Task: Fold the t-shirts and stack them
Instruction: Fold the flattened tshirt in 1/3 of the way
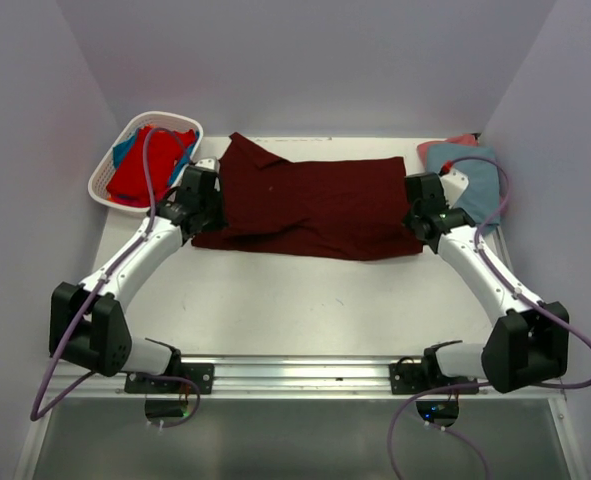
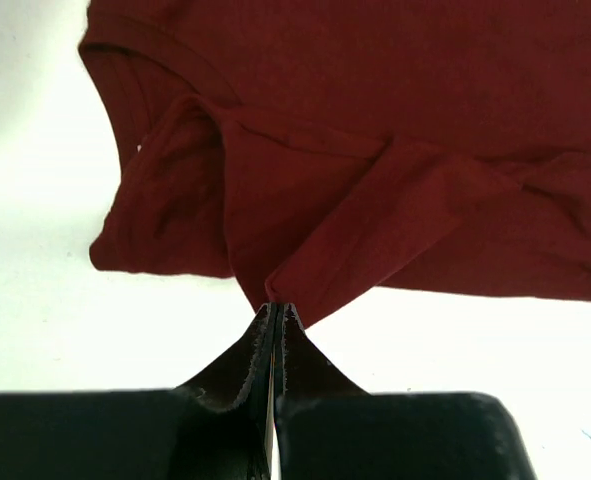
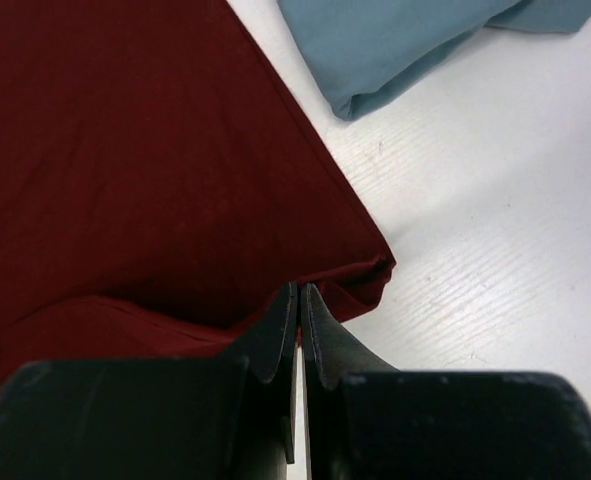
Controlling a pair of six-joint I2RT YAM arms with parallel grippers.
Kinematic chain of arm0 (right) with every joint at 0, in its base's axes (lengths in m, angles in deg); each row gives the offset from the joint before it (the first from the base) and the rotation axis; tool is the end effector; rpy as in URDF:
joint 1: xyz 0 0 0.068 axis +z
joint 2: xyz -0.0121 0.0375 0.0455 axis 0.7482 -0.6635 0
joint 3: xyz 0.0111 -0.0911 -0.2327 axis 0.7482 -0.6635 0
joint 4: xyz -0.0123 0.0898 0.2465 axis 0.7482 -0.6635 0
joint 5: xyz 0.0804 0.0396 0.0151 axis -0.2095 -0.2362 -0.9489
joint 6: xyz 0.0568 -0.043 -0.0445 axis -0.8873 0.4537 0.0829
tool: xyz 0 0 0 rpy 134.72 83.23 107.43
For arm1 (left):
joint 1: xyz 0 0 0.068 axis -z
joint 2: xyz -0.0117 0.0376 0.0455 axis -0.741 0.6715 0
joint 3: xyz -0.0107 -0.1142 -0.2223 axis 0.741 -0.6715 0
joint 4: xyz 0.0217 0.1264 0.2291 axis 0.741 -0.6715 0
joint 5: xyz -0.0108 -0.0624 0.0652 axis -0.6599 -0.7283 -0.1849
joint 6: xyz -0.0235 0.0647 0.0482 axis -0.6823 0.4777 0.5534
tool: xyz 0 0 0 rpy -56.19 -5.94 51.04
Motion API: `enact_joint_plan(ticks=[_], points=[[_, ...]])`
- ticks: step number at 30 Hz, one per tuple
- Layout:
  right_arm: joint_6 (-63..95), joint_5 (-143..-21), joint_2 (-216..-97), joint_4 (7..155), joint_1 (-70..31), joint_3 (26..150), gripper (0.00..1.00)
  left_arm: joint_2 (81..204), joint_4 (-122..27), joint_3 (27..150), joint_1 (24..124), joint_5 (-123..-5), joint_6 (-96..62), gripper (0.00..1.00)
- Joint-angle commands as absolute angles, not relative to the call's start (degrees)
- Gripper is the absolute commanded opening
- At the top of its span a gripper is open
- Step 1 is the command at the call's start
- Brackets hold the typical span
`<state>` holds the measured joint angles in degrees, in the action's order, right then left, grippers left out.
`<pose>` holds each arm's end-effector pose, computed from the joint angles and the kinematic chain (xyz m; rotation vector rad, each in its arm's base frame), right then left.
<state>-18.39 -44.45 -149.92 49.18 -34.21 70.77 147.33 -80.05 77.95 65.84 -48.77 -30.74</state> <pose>0.3005 0.0379 0.2310 0.7515 2.1487 -0.1447 0.3135 -0.0925 0.2190 -0.2037 2.4147 -0.1976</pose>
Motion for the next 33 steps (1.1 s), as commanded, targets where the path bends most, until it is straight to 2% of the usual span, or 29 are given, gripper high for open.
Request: enact_joint_plan(ticks=[1,7,14,16,17,19,20,22,25,26,32,33], points=[[-17.7,-43.5,-151.7,52.0,-34.7,74.6,0.0,148.3,-77.4,81.5,65.5,-45.9,-31.9,0.0],[-17.0,-45.0,-158.7,53.9,-36.7,80.1,0.0,154.3,-74.2,89.1,64.4,-43.9,-30.4,0.0],[-16.5,-48.1,-168.1,54.8,-39.6,88.6,0.0,167.3,-66.2,113.8,64.5,-53.8,-24.1,0.0],[-16.3,-48.6,-169.5,56.4,-40.3,89.4,0.0,170.5,-62.0,117.4,65.9,-52.3,-20.0,0.0],[-16.4,-48.8,-170.0,57.5,-40.3,89.6,0.0,172.6,-61.9,123.1,66.2,-52.0,-19.3,0.0],[-16.4,-49.7,-172.0,58.2,-40.7,90.7,0.0,183.7,-70.9,132.7,65.0,-52.0,-18.9,0.0],[-16.4,-49.8,-172.8,58.3,-40.7,91.2,0.0,187.8,-77.3,141.2,63.5,-54.1,-18.7,0.0],[-16.6,-51.0,-175.4,58.2,-40.8,92.4,0.0,197.2,-81.9,146.3,62.5,-54.1,-18.6,0.0],[-16.7,-52.5,-177.0,57.6,-40.8,92.5,0.0,198.5,-79.4,139.4,61.6,-54.8,-19.3,0.0],[-16.6,-53.4,-177.0,57.7,-40.8,92.1,0.0,197.6,-77.6,132.7,61.4,-54.8,-19.7,0.0],[-14.6,-55.5,-169.1,58.8,-40.7,85.9,0.0,184.4,-71.2,113.4,61.4,-53.8,-23.3,0.0],[-13.9,-55.9,-167.4,58.8,-40.8,84.8,0.0,179.3,-70.3,110.8,61.4,-53.4,-23.7,0.0]])
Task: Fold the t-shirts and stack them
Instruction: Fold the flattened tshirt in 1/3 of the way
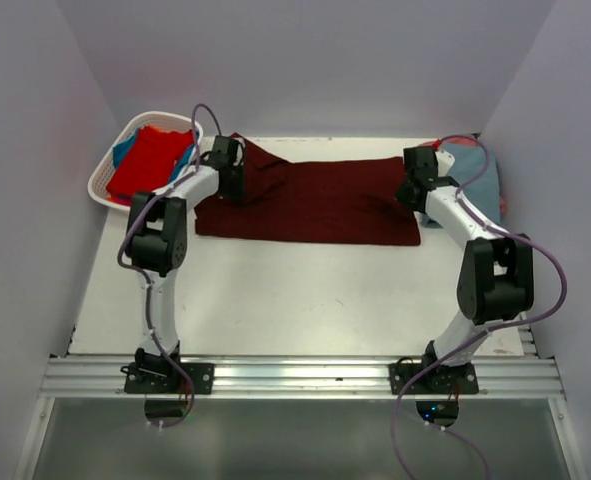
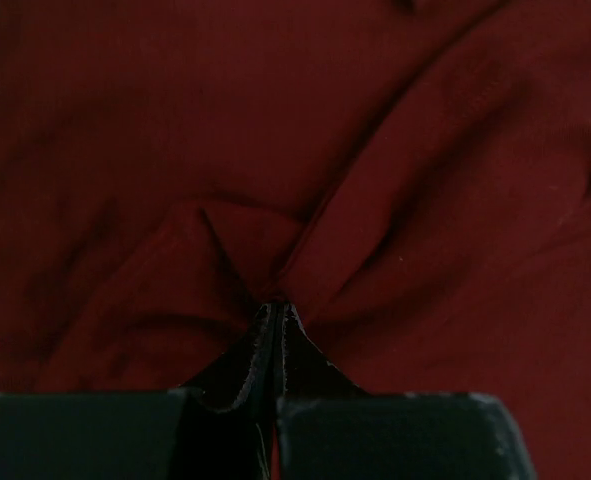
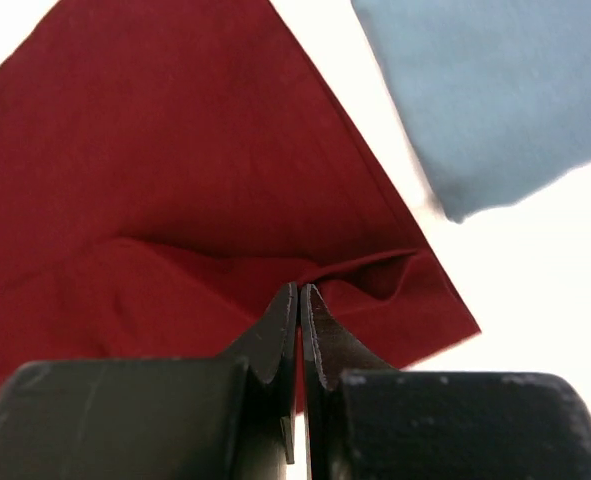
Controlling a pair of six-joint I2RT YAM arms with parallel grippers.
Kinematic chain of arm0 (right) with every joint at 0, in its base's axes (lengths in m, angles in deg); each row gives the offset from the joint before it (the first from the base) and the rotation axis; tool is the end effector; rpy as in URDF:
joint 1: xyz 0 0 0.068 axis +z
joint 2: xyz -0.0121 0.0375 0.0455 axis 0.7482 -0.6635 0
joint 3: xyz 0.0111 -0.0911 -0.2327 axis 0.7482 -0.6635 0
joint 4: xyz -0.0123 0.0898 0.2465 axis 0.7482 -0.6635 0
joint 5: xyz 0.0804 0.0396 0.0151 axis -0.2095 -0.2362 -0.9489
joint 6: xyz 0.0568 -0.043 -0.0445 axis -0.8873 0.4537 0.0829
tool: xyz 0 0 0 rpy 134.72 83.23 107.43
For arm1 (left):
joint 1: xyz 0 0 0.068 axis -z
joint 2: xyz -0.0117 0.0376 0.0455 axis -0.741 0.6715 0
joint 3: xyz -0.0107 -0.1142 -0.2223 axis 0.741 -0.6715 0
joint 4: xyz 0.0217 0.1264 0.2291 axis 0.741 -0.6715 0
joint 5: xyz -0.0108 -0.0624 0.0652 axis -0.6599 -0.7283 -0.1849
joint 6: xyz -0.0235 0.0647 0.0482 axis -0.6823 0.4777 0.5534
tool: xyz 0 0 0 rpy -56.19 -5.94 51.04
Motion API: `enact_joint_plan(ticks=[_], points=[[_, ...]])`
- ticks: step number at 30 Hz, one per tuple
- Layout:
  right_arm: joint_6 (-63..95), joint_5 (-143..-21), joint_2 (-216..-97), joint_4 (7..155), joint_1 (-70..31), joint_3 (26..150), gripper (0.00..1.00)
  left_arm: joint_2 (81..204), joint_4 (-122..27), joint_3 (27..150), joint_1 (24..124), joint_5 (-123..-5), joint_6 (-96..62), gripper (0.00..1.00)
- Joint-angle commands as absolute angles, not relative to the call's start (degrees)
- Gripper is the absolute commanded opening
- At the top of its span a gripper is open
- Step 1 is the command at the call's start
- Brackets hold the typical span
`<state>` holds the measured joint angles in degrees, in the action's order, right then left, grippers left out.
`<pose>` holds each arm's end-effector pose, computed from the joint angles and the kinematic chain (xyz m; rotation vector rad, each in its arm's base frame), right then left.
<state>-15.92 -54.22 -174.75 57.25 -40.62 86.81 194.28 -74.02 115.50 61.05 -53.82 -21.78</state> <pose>0.4011 0.0290 0.1927 0.7766 2.2259 -0.0468 0.4874 -0.1120 0.1282 -0.0761 2.4875 -0.1760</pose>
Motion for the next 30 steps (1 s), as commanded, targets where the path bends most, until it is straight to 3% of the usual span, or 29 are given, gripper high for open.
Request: enact_joint_plan(ticks=[1,4,11,30], points=[[-13.6,-56.2,-165.6,58.8,-40.7,82.3,0.0,176.5,-69.9,108.2,61.4,-52.7,-25.0,0.0],[-13.2,-57.3,-157.2,57.2,-40.7,77.6,0.0,165.0,-68.9,95.4,61.4,-52.4,-27.5,0.0],[-11.0,-58.7,-140.8,48.5,-40.7,71.2,0.0,138.2,-74.1,79.7,64.0,-47.6,-28.5,0.0],[-9.4,-64.2,-122.7,26.8,-40.7,67.5,0.0,108.3,-102.1,75.1,64.3,-54.1,-36.2,0.0]])
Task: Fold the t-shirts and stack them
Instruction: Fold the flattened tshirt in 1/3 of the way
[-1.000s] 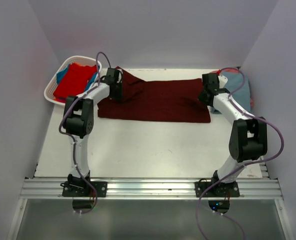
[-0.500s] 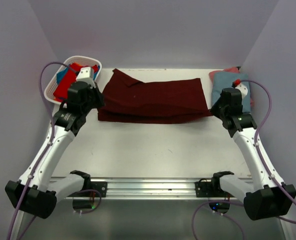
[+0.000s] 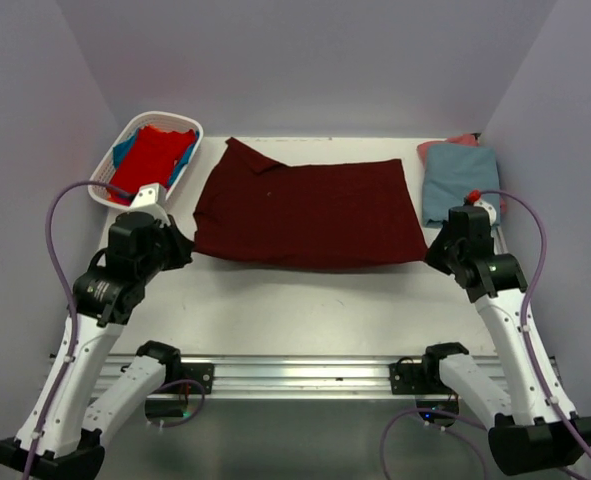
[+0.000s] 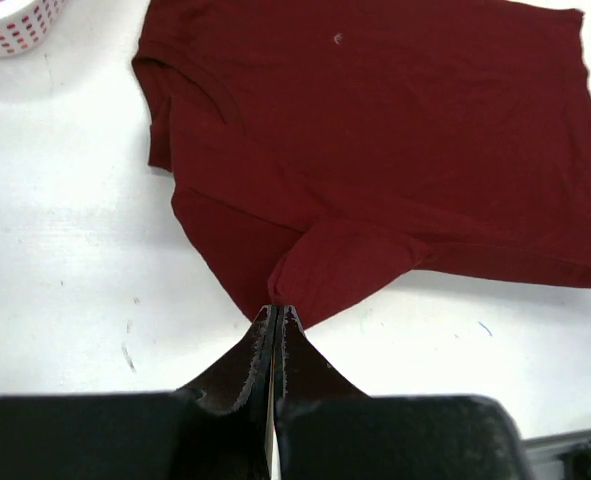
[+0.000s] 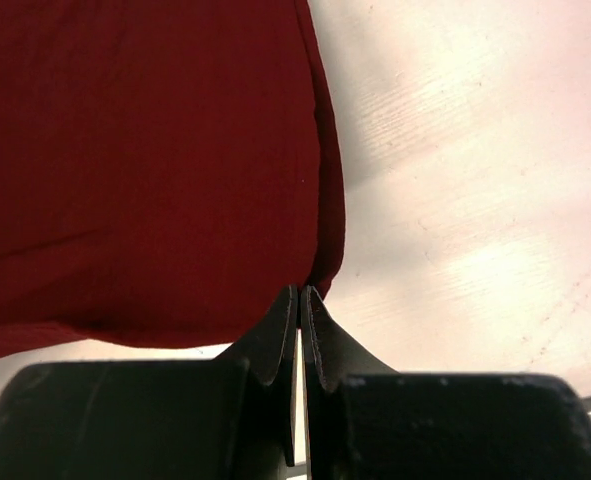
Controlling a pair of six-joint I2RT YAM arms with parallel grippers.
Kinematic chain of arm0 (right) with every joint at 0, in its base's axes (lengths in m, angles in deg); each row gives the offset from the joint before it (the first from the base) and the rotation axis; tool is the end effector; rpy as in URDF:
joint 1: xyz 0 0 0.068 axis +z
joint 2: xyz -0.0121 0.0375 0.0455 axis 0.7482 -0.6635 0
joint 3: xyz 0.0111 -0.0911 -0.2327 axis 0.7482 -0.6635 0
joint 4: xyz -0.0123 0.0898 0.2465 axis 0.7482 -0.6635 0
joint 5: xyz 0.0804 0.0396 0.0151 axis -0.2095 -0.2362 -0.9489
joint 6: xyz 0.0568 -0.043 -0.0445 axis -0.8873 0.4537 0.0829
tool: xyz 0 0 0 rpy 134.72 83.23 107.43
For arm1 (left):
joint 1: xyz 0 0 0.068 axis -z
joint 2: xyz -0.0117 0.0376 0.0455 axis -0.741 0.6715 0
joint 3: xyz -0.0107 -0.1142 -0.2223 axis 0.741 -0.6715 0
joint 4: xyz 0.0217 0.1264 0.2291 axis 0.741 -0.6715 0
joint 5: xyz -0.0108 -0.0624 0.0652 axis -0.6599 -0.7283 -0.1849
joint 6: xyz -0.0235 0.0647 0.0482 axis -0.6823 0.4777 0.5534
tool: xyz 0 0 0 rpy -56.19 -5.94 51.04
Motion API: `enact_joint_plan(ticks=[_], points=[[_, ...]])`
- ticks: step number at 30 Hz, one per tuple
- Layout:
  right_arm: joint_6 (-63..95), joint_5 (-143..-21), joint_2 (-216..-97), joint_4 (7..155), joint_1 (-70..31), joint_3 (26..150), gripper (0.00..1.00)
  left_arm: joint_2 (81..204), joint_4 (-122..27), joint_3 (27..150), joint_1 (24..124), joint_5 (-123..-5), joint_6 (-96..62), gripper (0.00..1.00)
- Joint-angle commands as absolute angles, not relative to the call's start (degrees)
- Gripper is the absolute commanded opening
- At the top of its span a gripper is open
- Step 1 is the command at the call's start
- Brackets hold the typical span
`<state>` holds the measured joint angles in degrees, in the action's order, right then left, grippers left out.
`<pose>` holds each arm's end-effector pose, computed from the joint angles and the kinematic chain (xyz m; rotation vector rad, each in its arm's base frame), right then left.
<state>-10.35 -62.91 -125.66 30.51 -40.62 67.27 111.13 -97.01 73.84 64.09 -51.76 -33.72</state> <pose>0.2083 0.0134 0.2720 0.6092 2.2788 0.0998 0.1871 -0.0492 0.3143 -0.2634 2.1640 -0.3704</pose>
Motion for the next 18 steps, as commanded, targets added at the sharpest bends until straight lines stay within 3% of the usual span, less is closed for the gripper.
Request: enact_joint_plan(ticks=[1,12,18], points=[[-9.4,-64.2,-122.1,25.9,-40.7,67.5,0.0,107.1,-103.4,75.5,64.3,-54.8,-36.4,0.0],[-8.6,-64.3,-119.5,21.5,-40.7,68.0,0.0,106.2,-111.9,86.1,64.3,-59.0,-39.2,0.0],[-8.3,-64.4,-119.6,20.9,-40.7,68.0,0.0,105.7,-114.0,85.9,64.2,-59.8,-39.6,0.0]])
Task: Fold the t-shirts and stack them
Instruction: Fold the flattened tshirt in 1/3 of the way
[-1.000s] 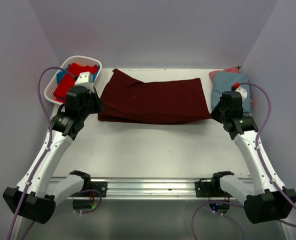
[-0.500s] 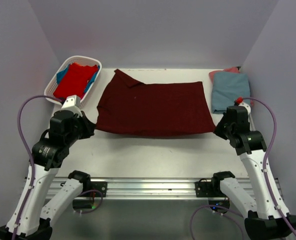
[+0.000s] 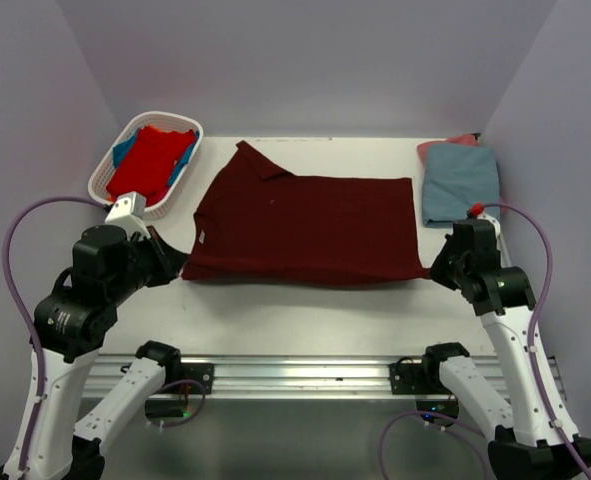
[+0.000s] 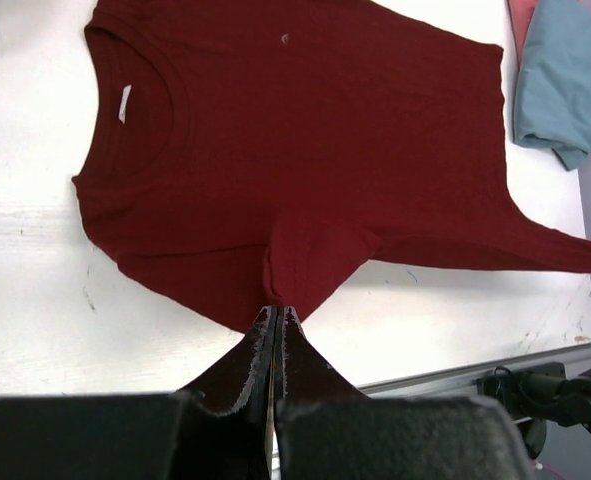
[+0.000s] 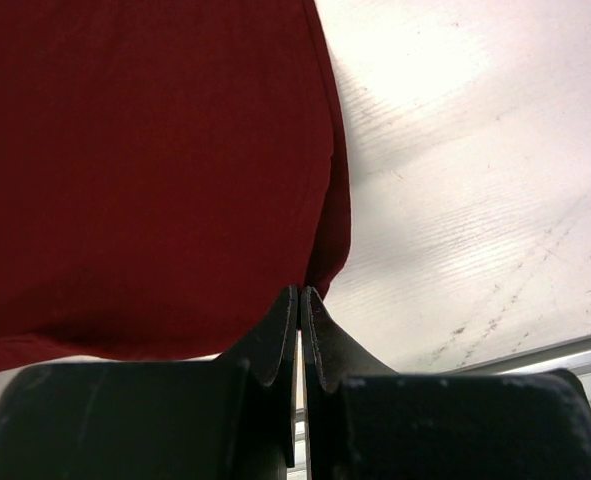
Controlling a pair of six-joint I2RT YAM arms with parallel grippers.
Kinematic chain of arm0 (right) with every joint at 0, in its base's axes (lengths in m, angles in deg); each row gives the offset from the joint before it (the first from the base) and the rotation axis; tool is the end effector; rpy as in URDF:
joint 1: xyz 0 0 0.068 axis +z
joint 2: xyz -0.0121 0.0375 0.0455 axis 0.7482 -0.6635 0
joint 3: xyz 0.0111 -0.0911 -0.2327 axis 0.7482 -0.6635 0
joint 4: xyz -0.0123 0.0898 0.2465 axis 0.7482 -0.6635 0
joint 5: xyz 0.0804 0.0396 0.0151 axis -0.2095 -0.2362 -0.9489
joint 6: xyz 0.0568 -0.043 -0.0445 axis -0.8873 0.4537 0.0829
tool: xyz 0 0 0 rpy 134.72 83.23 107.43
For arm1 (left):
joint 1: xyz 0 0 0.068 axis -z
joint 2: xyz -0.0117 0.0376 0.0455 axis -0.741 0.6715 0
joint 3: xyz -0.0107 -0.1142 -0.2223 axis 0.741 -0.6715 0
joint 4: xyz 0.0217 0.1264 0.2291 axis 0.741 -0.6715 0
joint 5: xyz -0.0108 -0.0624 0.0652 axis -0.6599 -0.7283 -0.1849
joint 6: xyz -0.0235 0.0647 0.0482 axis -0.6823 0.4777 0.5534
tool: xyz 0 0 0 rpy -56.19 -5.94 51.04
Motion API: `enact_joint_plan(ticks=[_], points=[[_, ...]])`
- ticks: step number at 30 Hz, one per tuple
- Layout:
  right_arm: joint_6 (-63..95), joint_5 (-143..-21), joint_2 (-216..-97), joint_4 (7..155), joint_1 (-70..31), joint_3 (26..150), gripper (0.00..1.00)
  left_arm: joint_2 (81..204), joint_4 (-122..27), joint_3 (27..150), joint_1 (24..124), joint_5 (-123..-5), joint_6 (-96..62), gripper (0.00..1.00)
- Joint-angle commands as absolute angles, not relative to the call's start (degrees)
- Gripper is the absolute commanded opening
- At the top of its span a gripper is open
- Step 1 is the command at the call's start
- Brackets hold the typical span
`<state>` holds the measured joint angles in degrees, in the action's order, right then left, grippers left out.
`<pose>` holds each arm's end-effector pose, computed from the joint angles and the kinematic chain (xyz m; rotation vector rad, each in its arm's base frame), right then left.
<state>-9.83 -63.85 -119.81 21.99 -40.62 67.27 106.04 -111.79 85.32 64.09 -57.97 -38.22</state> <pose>0.1762 0.0101 0.2748 0.5973 2.3315 0.0939 0.1330 -0.0417 0.3613 -0.2840 2.1564 -0.5384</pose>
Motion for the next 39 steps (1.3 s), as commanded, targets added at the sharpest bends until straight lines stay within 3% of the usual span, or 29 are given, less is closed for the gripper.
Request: enact_joint_plan(ticks=[1,11,15,26,33,39], points=[[-8.3,-64.5,-119.7,20.6,-40.7,68.1,0.0,105.4,-113.9,85.1,64.2,-59.9,-39.7,0.0],[-9.6,-64.3,-123.3,26.6,-40.7,66.3,0.0,105.9,-105.7,73.7,64.2,-58.5,-37.4,0.0],[-10.9,-64.3,-130.5,32.3,-40.7,65.7,0.0,110.4,-98.3,70.3,64.2,-56.6,-35.0,0.0],[-11.7,-58.1,-148.1,42.7,-40.7,70.3,0.0,129.3,-83.3,76.8,64.2,-50.4,-30.1,0.0],[-12.8,-48.7,-146.4,43.9,-40.8,71.9,0.0,133.3,-78.0,84.0,64.2,-46.5,-28.4,0.0],[-13.5,-48.9,-151.0,46.5,-40.8,69.6,0.0,139.8,-74.6,81.9,64.2,-47.5,-27.0,0.0]])
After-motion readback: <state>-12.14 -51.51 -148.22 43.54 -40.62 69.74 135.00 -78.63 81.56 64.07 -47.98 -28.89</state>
